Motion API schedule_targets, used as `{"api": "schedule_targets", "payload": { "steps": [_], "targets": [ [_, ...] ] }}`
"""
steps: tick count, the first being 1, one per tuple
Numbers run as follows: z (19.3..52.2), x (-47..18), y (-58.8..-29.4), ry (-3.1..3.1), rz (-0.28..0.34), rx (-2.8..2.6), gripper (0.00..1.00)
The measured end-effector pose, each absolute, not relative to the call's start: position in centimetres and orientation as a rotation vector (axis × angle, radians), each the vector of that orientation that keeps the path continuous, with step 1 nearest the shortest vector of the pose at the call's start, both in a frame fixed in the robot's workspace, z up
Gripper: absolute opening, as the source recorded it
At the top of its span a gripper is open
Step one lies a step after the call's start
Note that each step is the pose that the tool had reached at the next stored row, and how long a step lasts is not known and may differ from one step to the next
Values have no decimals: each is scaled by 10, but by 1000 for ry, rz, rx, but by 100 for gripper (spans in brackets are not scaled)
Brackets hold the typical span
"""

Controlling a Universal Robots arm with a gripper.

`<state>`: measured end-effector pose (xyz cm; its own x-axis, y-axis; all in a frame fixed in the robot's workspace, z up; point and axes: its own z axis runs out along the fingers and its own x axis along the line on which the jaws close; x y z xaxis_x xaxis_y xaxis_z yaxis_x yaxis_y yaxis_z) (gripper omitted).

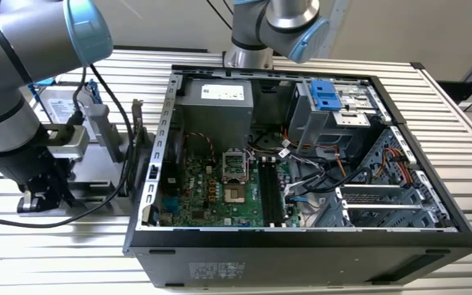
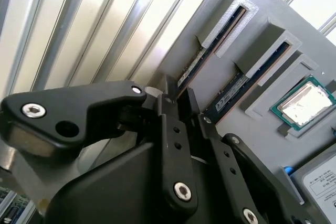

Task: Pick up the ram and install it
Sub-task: 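Pick up the ram and move it above insertion slot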

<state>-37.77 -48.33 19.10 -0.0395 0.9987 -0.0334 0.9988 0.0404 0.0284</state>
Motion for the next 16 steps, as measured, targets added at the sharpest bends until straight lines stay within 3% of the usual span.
{"api": "schedule_targets", "payload": {
  "steps": [9,10,16],
  "targets": [
    [191,-378,-483,2234,-4,2146,100],
    [191,-378,-483,2234,-4,2146,0],
    [191,-378,-483,2234,-4,2146,0]
  ]
}}
